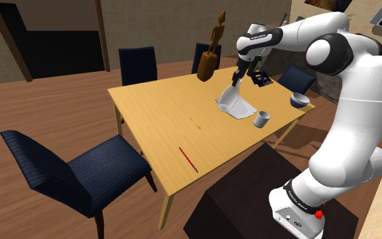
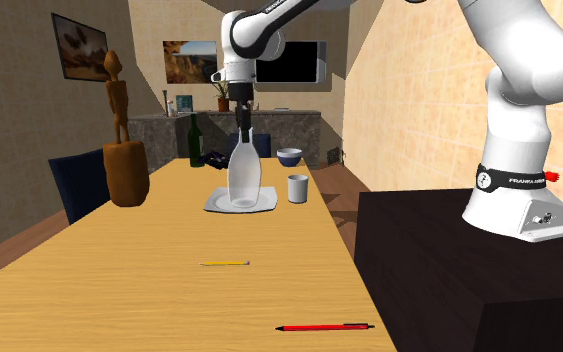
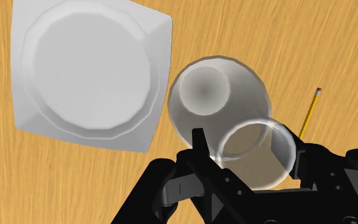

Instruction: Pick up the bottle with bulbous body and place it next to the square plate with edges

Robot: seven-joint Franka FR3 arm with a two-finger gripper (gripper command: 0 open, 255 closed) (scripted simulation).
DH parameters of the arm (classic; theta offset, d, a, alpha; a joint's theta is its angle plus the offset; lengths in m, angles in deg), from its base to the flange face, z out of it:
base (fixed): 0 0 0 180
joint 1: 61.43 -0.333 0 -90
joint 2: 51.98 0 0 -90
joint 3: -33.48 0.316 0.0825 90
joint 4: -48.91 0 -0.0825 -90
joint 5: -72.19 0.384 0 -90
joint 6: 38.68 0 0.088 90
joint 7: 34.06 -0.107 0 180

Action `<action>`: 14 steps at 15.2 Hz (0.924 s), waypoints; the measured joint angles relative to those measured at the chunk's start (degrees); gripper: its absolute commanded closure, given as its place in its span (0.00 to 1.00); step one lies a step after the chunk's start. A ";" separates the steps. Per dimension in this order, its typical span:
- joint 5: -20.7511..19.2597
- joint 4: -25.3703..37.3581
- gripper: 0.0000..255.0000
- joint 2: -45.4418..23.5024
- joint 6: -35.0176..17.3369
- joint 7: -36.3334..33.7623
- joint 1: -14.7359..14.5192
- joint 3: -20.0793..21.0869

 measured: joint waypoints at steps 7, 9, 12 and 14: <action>0.19 -1.97 1.00 -2.29 -4.25 0.03 0.05 0.12; 0.25 -2.04 1.00 -3.18 -5.21 0.01 0.05 0.18; 0.37 -1.95 1.00 -4.75 -6.70 0.04 0.12 0.26; 0.40 -2.30 1.00 -5.13 -7.42 0.06 0.13 0.29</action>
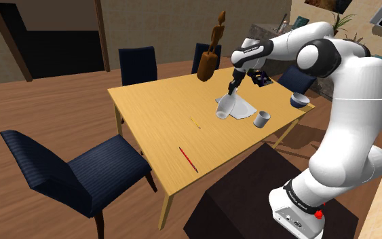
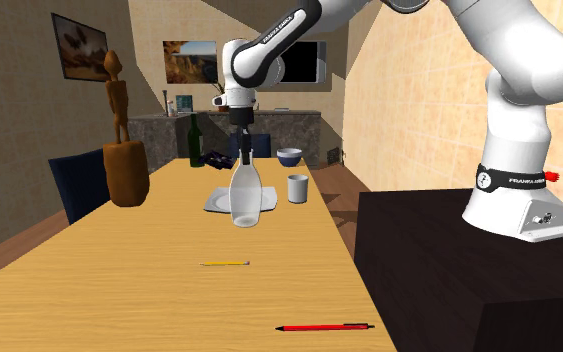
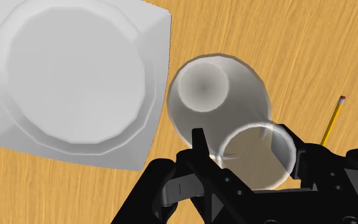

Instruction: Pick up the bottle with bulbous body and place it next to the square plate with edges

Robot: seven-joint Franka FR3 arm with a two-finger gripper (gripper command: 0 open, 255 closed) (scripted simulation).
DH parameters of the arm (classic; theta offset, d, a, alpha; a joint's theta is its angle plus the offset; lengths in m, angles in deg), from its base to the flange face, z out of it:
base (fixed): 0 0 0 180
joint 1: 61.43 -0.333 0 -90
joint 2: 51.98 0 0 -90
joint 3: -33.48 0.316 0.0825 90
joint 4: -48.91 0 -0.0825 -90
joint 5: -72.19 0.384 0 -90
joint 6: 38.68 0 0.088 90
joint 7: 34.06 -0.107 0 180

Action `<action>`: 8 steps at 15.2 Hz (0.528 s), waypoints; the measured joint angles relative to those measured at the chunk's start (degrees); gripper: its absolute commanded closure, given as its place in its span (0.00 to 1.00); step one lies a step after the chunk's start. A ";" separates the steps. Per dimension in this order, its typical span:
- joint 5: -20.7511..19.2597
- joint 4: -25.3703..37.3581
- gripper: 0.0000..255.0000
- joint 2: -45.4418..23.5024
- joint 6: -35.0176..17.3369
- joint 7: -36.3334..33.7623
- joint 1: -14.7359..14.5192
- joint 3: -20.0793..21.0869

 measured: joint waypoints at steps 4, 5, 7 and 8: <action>0.01 -0.19 1.00 -0.06 -0.27 0.04 0.04 0.00; 0.01 -0.19 1.00 -0.06 -0.28 0.04 0.04 0.00; 0.01 -0.18 0.00 -0.06 -0.29 0.04 0.04 0.00; 0.01 -0.17 0.00 -0.06 -0.29 0.04 0.04 0.00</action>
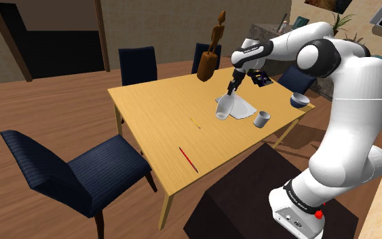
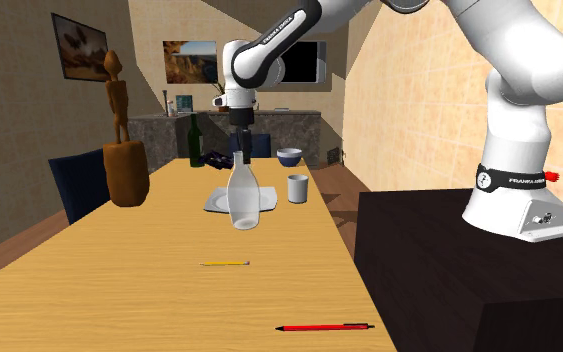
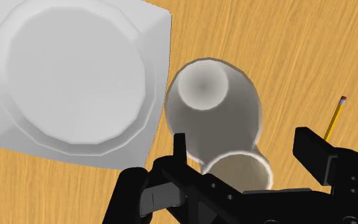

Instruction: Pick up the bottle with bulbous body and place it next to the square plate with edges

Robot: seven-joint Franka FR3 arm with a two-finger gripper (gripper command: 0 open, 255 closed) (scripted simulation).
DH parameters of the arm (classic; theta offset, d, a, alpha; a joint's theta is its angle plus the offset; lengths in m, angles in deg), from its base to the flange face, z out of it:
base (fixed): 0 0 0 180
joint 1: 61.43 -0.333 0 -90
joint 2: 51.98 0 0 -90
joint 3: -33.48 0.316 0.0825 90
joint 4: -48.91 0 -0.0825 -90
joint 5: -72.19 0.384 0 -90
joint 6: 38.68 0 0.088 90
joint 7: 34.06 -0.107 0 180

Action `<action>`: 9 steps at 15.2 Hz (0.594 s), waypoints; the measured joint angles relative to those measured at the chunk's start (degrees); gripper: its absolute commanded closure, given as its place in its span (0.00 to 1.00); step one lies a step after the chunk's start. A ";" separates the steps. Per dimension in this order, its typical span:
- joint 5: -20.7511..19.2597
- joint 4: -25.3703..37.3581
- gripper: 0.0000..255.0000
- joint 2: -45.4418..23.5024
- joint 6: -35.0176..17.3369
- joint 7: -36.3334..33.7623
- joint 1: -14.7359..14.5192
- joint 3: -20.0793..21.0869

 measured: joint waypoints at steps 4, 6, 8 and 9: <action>0.00 0.01 0.00 0.00 0.00 0.00 0.00 0.00; -0.09 0.04 0.00 1.35 1.38 0.07 0.02 -0.09; -0.28 0.83 0.00 3.34 4.08 -0.33 -0.33 -0.13; -0.28 1.26 0.00 3.53 4.68 -0.21 -0.25 -0.16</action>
